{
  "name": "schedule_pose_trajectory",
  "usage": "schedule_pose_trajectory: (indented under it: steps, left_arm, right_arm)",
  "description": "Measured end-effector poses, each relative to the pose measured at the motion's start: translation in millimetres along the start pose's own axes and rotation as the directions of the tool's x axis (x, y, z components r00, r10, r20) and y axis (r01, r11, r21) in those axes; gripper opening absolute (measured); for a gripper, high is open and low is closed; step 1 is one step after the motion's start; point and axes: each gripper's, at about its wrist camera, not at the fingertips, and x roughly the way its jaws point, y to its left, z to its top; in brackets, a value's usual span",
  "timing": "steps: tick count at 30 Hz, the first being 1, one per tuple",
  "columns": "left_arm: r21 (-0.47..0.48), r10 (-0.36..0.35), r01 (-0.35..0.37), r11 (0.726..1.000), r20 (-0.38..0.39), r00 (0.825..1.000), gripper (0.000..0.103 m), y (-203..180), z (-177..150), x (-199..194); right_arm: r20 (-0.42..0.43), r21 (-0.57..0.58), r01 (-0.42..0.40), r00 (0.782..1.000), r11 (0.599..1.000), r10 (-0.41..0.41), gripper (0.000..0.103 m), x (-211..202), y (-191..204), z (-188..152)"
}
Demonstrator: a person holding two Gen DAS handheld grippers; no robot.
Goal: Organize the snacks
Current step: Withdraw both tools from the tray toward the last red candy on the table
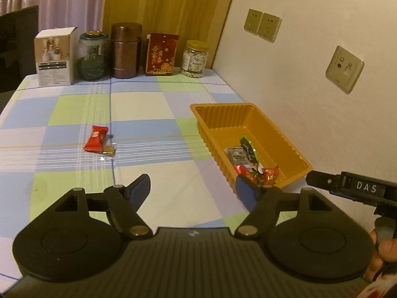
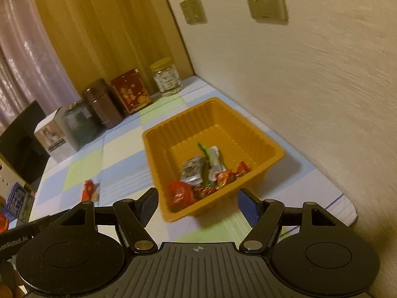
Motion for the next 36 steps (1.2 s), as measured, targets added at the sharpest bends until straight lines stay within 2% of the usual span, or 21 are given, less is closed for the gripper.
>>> schedule_pose_trajectory:
  steps: [12, 26, 36]
  left_arm:
    - [-0.054, 0.031, -0.03, 0.998, 0.013, 0.999, 0.076, 31, -9, -27]
    - [-0.083, 0.054, -0.052, 0.995, 0.023, 0.998, 0.076, 51, -14, -37]
    - [-0.132, 0.115, -0.112, 0.985, 0.015, 0.993, 0.076, 91, -18, -38]
  right_arm:
    - [-0.003, -0.046, -0.03, 1.0, 0.999, 0.03, 0.07, -8, 25, -8]
    - [-0.019, -0.072, -0.052, 0.999, 0.996, 0.05, 0.07, -2, 44, -13]
    - [-0.048, -0.095, -0.072, 0.997, 0.993, 0.067, 0.07, 15, 62, -18]
